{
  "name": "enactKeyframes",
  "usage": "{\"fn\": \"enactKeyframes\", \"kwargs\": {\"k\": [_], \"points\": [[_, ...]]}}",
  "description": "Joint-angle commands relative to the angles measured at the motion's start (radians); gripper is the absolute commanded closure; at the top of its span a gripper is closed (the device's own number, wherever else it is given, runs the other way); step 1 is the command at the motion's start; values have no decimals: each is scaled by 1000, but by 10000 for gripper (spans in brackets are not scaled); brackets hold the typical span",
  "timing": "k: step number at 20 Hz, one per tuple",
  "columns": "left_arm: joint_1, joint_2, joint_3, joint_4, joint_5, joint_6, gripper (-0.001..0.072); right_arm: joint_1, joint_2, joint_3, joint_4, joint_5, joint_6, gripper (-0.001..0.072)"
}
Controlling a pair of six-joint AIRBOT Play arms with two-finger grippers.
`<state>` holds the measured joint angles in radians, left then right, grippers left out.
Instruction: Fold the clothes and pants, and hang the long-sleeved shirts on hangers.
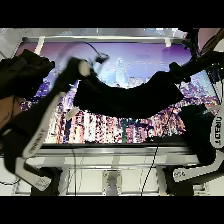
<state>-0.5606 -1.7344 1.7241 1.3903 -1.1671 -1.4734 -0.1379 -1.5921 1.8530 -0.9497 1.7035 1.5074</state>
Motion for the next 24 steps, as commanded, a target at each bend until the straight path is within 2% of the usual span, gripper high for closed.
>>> {"fn": "enactKeyframes", "kwargs": {"k": [1, 5, 7, 9, 14, 17, 21, 24], "points": [[-116, -159, 1, -42, 215, 0, 696, 85, 0, 1, -9, -122, 6, 705], [-163, -219, 1, -41, 289, -1, 695, 217, 0, 1, -74, -203, 58, 706], [-148, -209, 1, -34, 288, -2, 696, 272, 0, 1, -139, -222, 66, 706], [-105, -184, 1, -34, 286, -5, 695, 292, 0, 1, -232, -226, 119, 706], [-24, -167, 1, -81, 280, -4, 695, 337, -1, 1, -168, -290, 168, 706], [16, -121, 1, -55, 172, -3, 695, 409, -15, 1, -167, -396, 186, 706], [138, 37, 1, 87, 26, -3, 695, 540, -116, 1, -158, -521, 229, 707], [251, 158, 1, 137, -56, 1, 695, 674, -229, 1, -92, -739, 196, 706]]}}
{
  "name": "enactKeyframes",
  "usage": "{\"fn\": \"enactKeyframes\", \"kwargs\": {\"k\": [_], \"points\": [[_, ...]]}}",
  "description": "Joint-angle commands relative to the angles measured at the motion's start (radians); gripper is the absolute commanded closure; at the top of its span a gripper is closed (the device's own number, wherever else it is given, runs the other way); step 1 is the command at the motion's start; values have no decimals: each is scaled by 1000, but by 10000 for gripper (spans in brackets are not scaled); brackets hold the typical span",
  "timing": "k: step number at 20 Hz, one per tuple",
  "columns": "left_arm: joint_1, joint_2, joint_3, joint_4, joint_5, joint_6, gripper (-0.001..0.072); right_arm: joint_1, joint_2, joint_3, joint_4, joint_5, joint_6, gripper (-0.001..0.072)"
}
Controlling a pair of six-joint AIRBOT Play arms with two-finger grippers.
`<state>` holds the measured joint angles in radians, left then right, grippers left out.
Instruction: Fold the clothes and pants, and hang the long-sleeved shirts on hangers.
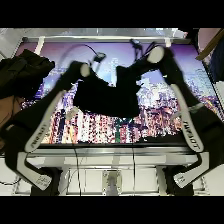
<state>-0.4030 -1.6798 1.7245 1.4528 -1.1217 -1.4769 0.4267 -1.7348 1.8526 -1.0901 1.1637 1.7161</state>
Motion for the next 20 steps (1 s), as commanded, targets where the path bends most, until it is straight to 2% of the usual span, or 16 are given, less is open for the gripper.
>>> {"fn": "enactKeyframes", "kwargs": {"k": [1, 4, 5, 6, 7, 10, 14, 17, 19, 20], "points": [[134, 139, 1, 85, -125, 4, 695, 154, -118, 1, 68, -292, -42, 706], [235, 217, 1, 89, -183, 5, 695, 285, -204, 2, 73, -579, -53, 704], [262, 237, 1, 89, -200, 16, 695, 318, -222, 1, 81, -652, -53, 570], [286, 251, 1, 89, -211, 19, 695, 340, -228, 1, 100, -692, -53, 235], [304, 261, 1, 89, -213, 19, 695, 353, -229, 4, 111, -696, -53, 115], [331, 277, 1, 89, -240, 19, 695, 319, -227, 82, -6, -508, -61, 117], [333, 278, 1, 89, -257, 20, 695, 116, -187, 204, -216, 1, -70, 118], [333, 277, 1, 88, -257, 19, 695, -61, -120, 171, -278, 281, -150, 117], [332, 278, 1, 88, -262, 19, 695, -149, -100, 104, -269, 372, -166, 116], [332, 277, 1, 88, -268, 19, 695, -184, -98, 67, -238, 369, -165, 116]]}}
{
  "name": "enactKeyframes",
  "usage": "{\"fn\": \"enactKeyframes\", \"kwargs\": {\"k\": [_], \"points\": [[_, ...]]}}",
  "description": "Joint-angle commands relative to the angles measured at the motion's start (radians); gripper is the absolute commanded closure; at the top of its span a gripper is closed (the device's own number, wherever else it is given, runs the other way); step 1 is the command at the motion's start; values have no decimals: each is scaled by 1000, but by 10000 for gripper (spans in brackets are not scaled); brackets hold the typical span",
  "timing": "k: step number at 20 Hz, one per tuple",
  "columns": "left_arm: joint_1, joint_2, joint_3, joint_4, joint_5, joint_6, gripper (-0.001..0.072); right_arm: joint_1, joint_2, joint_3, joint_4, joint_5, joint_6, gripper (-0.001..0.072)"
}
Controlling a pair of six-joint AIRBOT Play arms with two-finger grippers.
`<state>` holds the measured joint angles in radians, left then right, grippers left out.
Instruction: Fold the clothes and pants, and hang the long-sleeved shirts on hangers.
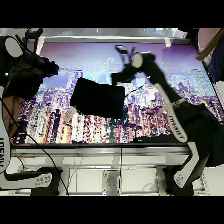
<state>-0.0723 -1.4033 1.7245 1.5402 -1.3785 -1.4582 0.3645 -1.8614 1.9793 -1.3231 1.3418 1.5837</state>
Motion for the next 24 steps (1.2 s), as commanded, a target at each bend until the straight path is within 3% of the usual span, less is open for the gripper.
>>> {"fn": "enactKeyframes", "kwargs": {"k": [1, 4, 6, 9, 17, 18, 22, 24], "points": [[2, 1, 1, 1, -16, 0, 695, -156, 27, -102, 63, 160, -33, 116], [2, 1, 1, 0, -18, 0, 695, -227, 18, -260, 311, -31, -16, 117], [2, 1, 1, 1, -18, 0, 695, -259, -15, -349, 487, -80, -27, 115], [2, 1, 1, 1, -18, 0, 695, -263, -92, -420, 669, -84, -89, 12], [2, 1, 1, 1, -18, 0, 695, -127, -167, -423, 857, -237, -150, 21], [2, 1, 1, 1, -18, 0, 695, -111, -167, -423, 881, -235, -167, 79], [2, 1, 1, 1, -32, 1, 695, -92, -164, -383, 936, -232, -190, 709], [2, 3, 1, 2, -39, 1, 695, -131, -145, -322, 891, -226, -190, 704]]}}
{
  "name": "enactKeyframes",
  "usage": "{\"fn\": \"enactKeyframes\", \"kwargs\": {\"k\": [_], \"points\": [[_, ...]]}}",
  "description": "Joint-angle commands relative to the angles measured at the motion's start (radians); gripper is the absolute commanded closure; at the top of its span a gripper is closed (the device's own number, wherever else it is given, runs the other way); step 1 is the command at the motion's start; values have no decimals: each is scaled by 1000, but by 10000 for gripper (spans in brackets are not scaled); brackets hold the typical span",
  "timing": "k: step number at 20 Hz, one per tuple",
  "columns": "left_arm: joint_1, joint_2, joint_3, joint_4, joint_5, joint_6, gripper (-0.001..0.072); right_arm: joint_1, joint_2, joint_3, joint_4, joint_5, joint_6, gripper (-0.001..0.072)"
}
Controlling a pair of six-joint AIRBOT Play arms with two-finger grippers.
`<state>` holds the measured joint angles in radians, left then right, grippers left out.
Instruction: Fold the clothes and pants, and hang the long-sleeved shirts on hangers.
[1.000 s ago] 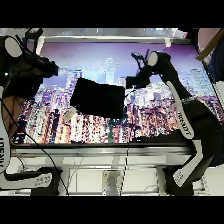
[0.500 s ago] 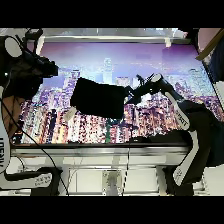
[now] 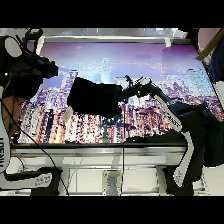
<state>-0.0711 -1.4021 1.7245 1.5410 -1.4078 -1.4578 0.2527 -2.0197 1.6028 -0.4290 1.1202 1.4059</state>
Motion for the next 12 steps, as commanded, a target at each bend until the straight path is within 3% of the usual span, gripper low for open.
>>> {"fn": "enactKeyframes", "kwargs": {"k": [1, 5, 12], "points": [[0, 5, 1, 1, -11, 1, 695, -51, 27, 89, -43, 12, -10, 705], [0, 21, 1, 0, -10, 0, 695, -254, 99, 235, -261, 220, 59, 705], [0, 24, 1, 0, -10, 0, 695, -706, 253, 396, -369, 541, 129, 705]]}}
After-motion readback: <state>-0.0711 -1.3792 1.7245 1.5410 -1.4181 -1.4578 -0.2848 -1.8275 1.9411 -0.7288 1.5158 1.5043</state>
